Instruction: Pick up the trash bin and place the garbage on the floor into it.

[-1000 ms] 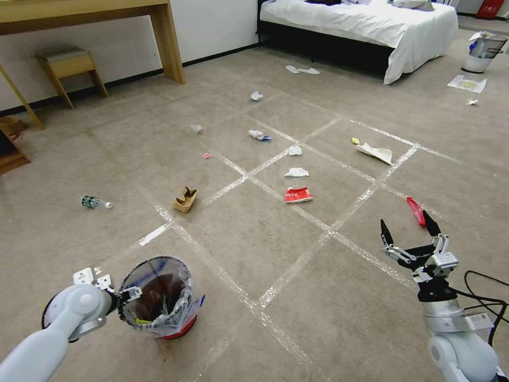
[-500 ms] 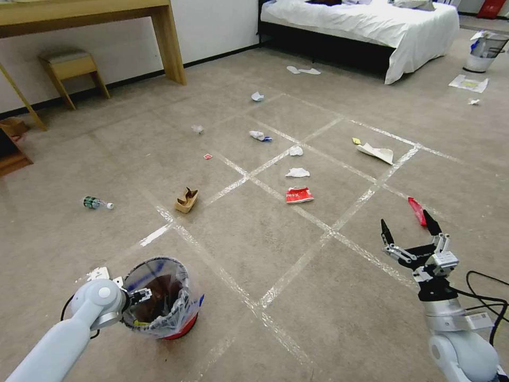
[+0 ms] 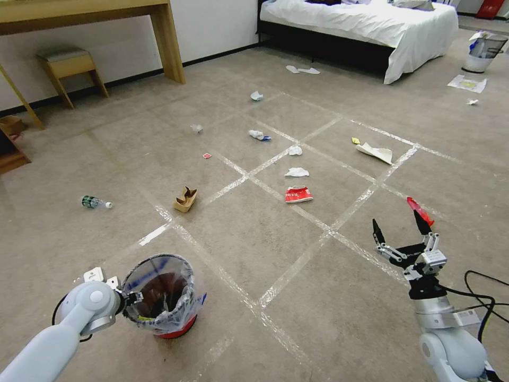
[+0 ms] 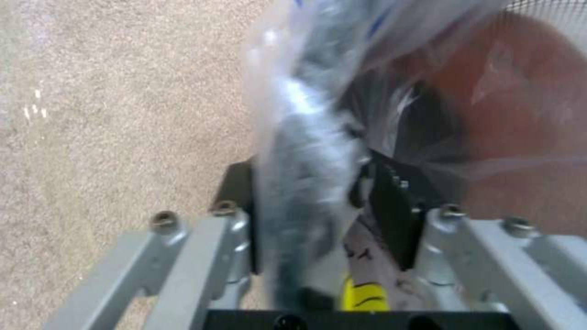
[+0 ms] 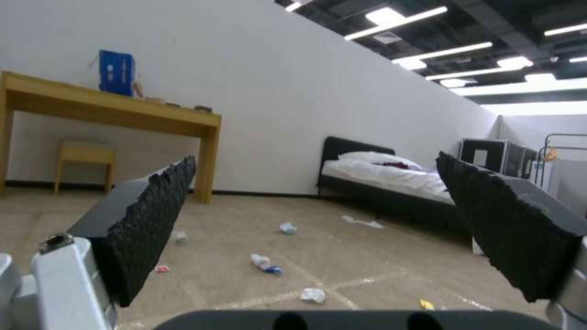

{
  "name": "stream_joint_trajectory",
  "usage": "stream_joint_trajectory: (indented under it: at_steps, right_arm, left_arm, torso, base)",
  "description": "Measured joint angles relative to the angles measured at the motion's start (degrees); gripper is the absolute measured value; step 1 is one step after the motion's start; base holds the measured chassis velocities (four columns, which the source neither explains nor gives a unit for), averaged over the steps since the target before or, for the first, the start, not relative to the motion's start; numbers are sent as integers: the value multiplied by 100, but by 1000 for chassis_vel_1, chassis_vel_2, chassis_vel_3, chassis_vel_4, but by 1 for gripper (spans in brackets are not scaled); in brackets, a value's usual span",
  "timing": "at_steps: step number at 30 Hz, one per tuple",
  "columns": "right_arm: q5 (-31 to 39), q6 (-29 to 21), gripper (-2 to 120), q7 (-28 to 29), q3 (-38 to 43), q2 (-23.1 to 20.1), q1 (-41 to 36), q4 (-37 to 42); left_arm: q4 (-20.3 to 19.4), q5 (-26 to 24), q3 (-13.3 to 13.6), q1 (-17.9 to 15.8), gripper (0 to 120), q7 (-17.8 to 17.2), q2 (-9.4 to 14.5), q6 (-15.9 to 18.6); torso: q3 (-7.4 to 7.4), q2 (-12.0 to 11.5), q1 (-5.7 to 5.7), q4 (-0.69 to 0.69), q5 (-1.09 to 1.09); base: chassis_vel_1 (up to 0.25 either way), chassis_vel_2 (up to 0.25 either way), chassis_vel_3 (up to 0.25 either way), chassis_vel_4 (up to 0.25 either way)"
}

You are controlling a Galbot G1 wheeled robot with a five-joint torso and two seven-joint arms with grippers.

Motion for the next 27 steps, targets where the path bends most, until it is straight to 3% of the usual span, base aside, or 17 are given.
stream_joint_trajectory:
  at_steps: [2, 9, 16, 27]
  right_arm:
    - [-2, 0, 100, 2, 21, 0, -33, 0]
    - [-15, -2, 100, 17, 39, 7, -51, 47]
    - [-17, -26, 100, 19, 60, 0, -62, 73]
    - [-42, -92, 100, 65, 49, 39, 11, 25]
  left_arm:
    - [-66, 28, -8, 62, 24, -3, -20, -11]
    - [-162, 22, 15, 86, 1, -34, -67, -55]
    - [-219, 13, -30, 191, 0, -33, -68, -69]
    - [-408, -20, -354, 518, 0, 42, -142, -61]
  torso:
    - [0, 0, 0, -1, 0]
    - [-1, 0, 0, -2, 0]
    - [-1, 0, 0, -1, 1]
    - [-1, 0, 0, 0, 1]
  base:
    - [0, 0, 0, 0]
    - [0, 0, 0, 0]
    - [0, 0, 0, 0]
    - [0, 0, 0, 0]
